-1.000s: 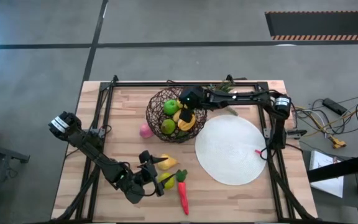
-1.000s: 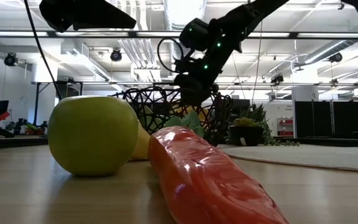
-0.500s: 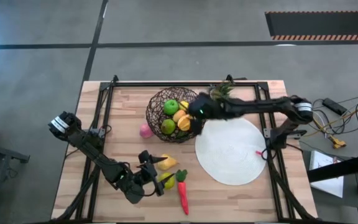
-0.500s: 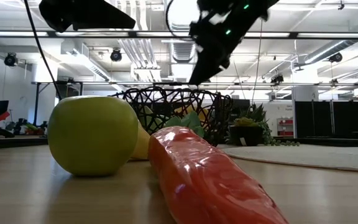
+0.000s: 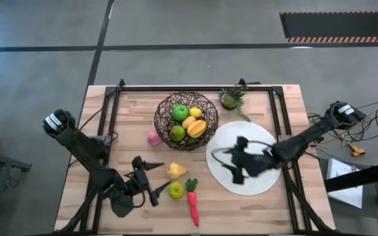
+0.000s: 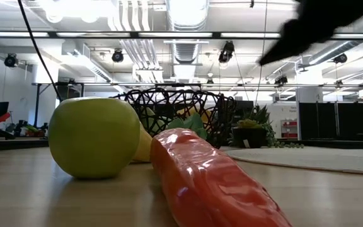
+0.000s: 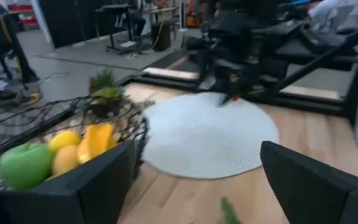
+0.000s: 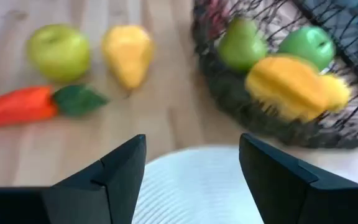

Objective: Build produce basket
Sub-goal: Put the peach into the wire basket

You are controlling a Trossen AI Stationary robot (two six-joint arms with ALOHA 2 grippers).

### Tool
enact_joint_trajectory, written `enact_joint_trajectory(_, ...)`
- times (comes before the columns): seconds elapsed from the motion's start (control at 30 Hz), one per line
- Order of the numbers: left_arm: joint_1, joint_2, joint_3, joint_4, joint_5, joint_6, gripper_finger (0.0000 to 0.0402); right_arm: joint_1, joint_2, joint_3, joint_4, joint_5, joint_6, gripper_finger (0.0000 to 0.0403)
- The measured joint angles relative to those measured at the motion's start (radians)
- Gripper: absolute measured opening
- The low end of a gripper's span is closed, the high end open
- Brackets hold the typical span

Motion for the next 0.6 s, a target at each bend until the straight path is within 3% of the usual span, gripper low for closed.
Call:
enact_joint_trajectory(0.1, 0.009, -0.043, -0.013, -0.187, 0.000, -0.187, 0.0328, 0.114, -0.015, -0.086, 0.071, 0.086, 0.093, 0.0242)
enact_joint_trajectory(0.3, 0.043, -0.099, -0.121, -0.617, 0.073, -0.819, 0.0328, 0.277, 0.022, -0.216, 0.249, 0.223, 0.216, 0.0242)
enact_joint_trajectory(0.43, 0.068, -0.101, -0.254, -0.667, 0.081, -1.116, 0.0328, 0.312, 0.069, -0.258, 0.367, 0.265, 0.216, 0.0243)
enact_joint_trajectory(0.6, 0.103, -0.081, -0.397, -0.666, 0.094, -1.364, 0.0328, 0.312, 0.125, -0.250, 0.408, 0.275, 0.198, 0.0239)
